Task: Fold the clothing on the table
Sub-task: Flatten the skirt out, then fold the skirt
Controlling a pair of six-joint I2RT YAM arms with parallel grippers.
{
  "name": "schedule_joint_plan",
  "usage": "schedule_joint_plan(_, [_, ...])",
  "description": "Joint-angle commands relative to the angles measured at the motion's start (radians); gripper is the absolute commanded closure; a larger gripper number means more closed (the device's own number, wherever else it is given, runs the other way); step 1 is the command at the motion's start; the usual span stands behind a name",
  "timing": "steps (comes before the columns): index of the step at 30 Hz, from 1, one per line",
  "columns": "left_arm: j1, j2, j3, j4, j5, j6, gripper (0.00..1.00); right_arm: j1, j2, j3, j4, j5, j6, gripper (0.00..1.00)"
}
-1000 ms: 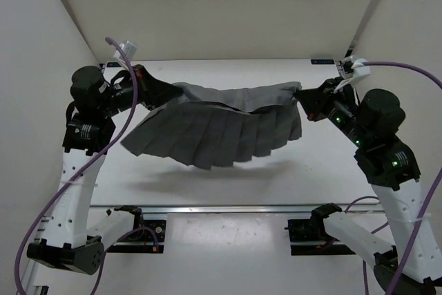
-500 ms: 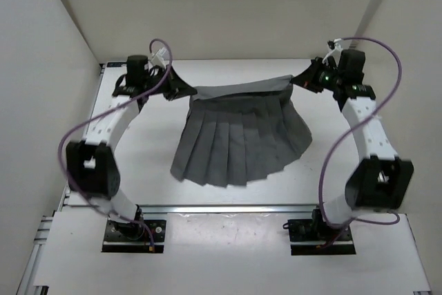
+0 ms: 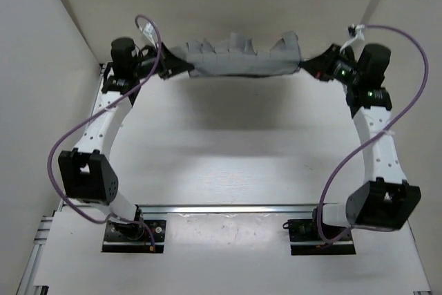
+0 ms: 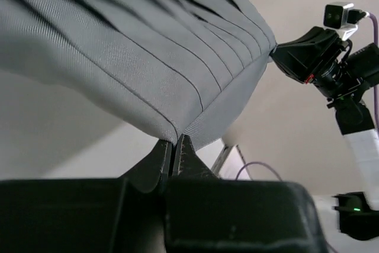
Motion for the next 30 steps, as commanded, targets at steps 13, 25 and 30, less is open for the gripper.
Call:
schedule_joint_plan(13, [-0.104,-0.558,-0.986,-0.26,-0.194,0.145,0.27,0.113,-0.406,-0.567,-0.604,0.151,0.011,0.5])
schedule_joint_plan(25, [-0.204,-0.633,-1.054,-0.34,-0.307,0.131,0.26,0.272,-0.235,-0.555,-0.896,0.452,0.011,0.41])
schedule_joint_plan(30, [-0.217,-0.684,-1.149,-0.373,-0.296,0.111,0.27,0.279,-0.205,-0.655,-0.844,0.405,0.011,0.42])
